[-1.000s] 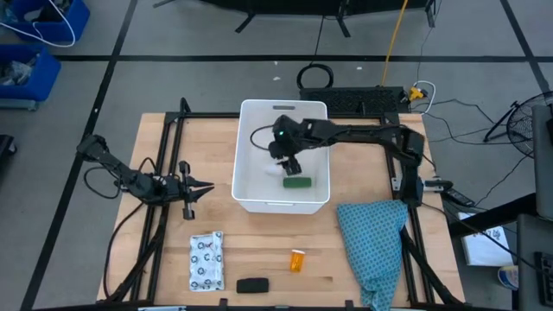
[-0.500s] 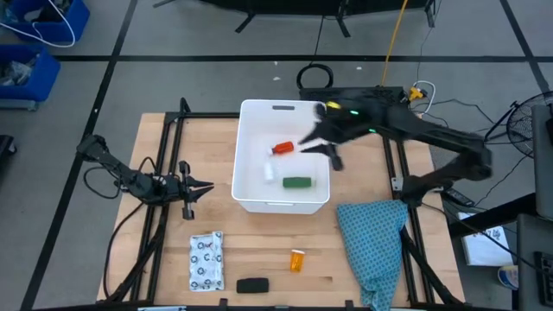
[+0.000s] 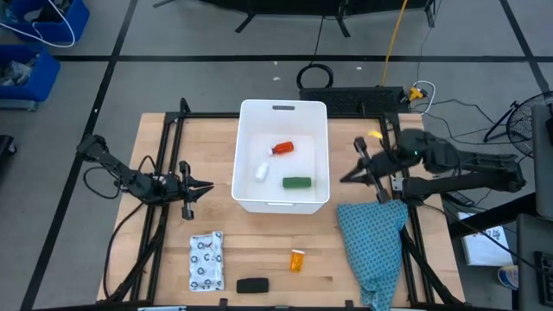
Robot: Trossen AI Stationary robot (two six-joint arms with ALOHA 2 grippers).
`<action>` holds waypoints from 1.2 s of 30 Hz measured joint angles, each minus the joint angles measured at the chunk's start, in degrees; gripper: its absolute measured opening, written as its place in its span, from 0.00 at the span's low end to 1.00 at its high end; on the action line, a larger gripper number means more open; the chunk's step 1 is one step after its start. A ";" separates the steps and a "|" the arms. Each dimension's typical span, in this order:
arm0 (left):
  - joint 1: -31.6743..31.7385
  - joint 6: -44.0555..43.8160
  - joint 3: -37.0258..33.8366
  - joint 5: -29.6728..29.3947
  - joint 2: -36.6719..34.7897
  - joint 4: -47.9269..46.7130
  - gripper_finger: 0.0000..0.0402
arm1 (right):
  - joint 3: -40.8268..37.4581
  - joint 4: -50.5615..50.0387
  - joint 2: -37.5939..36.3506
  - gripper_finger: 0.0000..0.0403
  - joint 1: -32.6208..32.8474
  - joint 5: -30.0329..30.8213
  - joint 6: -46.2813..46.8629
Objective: Pick & place medical supplies in basket/bin
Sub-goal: Put the mailer bag into the basket
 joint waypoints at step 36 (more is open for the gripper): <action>-0.01 0.34 0.00 -0.04 0.02 -1.47 0.12 | -46.79 41.22 -22.26 0.00 4.83 7.86 7.09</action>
